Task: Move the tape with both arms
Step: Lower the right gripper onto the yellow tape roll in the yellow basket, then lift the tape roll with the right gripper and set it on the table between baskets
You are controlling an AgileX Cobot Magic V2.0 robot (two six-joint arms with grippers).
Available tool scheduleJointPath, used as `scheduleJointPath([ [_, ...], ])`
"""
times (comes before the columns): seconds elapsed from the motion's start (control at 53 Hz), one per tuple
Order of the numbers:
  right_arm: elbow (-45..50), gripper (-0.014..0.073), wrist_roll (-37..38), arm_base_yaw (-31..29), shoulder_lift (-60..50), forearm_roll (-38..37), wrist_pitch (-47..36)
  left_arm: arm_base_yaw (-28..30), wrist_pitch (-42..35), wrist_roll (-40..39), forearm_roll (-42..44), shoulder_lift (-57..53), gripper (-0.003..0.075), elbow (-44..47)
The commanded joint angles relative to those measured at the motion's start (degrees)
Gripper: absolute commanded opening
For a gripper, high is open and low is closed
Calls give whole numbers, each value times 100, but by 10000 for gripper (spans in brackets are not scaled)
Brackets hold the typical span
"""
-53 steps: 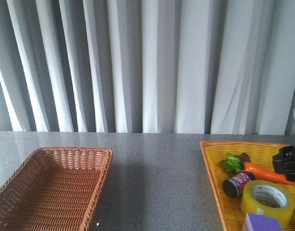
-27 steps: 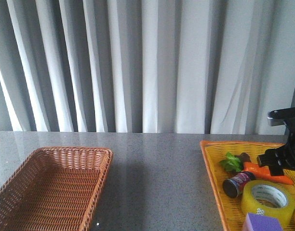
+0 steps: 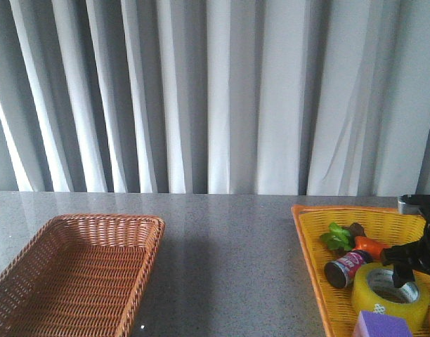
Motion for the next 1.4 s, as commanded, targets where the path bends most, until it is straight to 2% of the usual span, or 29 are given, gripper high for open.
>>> scheduleJointPath([
  [0.0,-186,560,-453,-60,-226,429,-301,-22,-388,-2,-50,-83,536,-174],
  [0.358,-225,558,-440,-60,83,263,-350,-22,-393,-2,-50,-83,536,-174],
  [0.471,-405,521,-425,-60,174,263,-279,-22,-393,-2,-50,-83,536,-174],
  [0.584,-554,436,-421,-60,283,263,-87,-22,-386,3,-49,-83,536,-174],
  [0.811,-825,181,-431,-60,516,249,347,-22,-386,3,-9,-83,535,-174],
  [0.943,-858,97,-431,-60,508,249,354,-22,-386,3,-15,-83,535,-174],
  [1.376,-879,95,-573,-60,118,289,549,-22,-381,3,-14,-83,535,-174],
])
